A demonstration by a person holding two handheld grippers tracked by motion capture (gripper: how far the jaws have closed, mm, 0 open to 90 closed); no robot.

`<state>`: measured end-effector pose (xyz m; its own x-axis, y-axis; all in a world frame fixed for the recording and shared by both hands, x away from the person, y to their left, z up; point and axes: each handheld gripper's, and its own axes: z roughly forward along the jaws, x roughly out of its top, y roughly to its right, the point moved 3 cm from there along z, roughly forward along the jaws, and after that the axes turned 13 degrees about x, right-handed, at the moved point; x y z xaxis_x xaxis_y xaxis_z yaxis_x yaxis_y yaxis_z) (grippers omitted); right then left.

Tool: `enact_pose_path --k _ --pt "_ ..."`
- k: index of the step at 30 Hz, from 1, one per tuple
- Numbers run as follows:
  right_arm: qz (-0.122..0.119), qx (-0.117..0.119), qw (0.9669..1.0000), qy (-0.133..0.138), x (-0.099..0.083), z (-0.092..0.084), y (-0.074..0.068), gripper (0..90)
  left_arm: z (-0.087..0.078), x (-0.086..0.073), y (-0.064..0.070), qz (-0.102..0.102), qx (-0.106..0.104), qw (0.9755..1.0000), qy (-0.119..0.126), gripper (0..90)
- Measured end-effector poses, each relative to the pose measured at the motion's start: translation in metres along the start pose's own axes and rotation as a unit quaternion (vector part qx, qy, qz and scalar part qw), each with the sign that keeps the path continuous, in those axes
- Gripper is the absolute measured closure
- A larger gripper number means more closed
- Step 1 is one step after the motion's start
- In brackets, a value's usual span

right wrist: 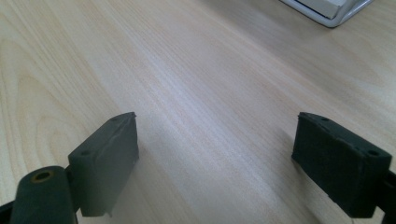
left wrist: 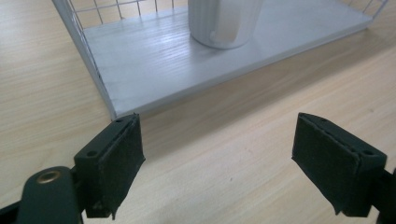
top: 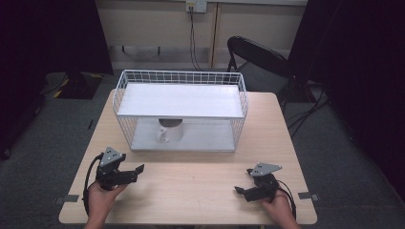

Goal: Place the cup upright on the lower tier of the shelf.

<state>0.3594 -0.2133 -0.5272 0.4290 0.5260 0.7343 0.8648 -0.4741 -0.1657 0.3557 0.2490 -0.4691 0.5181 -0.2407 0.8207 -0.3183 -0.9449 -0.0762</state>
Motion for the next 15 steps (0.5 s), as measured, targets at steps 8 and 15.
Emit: enact_pose_path --k 8,15 --pt "0.0 0.0 1.0 0.0 0.0 0.0 0.0 13.4 -0.006 -0.007 -0.008 0.007 -0.008 0.9999 -0.005 16.7" --pt "0.0 0.0 1.0 0.0 0.0 0.0 0.0 13.4 -0.012 -0.013 -0.018 0.006 -0.002 1.0 -0.005 16.7"
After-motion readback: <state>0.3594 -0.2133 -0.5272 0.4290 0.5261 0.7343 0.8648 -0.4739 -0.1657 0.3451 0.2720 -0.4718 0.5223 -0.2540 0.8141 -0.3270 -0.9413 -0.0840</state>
